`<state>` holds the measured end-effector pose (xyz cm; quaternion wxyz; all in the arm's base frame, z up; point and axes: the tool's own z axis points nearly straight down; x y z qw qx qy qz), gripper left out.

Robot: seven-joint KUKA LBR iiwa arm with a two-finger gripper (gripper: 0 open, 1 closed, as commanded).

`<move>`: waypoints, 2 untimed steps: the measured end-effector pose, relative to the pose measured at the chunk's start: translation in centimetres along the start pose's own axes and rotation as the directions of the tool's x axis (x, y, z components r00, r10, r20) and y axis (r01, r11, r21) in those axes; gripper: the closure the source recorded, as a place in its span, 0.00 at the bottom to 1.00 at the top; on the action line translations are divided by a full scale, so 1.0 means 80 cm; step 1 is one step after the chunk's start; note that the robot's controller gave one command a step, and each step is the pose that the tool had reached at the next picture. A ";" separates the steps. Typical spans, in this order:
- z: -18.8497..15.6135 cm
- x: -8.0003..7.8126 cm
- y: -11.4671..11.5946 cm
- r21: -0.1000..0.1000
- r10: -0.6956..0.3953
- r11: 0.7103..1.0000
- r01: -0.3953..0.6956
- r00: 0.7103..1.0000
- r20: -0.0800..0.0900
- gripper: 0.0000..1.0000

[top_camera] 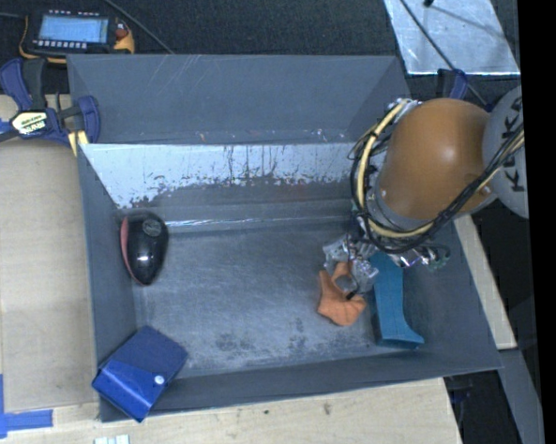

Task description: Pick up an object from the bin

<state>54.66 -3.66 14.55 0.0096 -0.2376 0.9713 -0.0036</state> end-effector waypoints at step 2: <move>0.008 -0.037 -0.014 -0.001 -0.074 0.997 0.074 0.997 0.001 1.00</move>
Offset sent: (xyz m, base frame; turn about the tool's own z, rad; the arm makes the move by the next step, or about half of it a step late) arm 0.0538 0.0016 -0.0755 -0.1429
